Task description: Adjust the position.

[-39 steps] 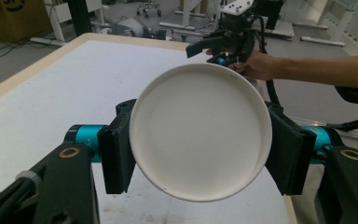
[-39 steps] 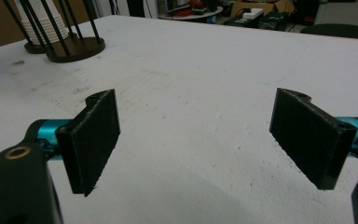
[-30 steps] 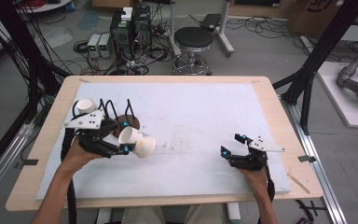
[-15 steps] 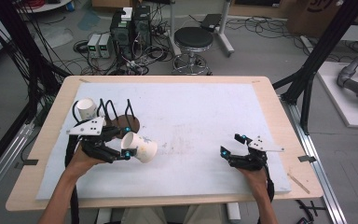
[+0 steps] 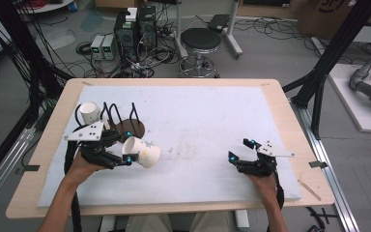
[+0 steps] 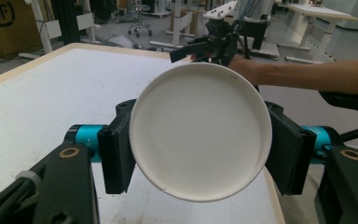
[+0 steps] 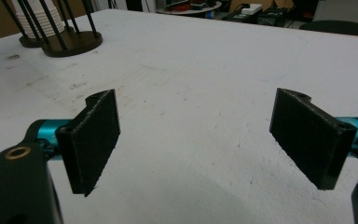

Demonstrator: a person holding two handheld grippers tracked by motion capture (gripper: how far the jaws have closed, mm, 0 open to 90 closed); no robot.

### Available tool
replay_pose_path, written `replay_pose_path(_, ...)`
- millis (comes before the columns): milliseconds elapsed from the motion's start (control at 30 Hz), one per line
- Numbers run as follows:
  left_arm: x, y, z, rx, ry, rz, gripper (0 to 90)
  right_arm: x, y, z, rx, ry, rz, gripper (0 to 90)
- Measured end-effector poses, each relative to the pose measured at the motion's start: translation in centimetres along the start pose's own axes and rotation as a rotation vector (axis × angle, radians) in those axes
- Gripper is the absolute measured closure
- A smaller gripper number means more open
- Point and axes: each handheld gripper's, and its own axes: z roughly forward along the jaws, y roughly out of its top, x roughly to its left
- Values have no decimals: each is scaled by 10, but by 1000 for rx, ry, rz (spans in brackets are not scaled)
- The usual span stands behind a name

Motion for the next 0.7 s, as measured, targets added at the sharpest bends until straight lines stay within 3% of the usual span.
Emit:
replay_pose_path(367,1,0,2,-3,-7,1,348,-1,0,-1,-12,9,-1,164)
replay_pose_path(533,3,1,2,-21,-6,-3,348,-3,3,-4,-18,39,-9,164)
replay_pose_path(700,4,1,7,-22,-7,-6,348,3,18,-6,-45,112,-29,164)
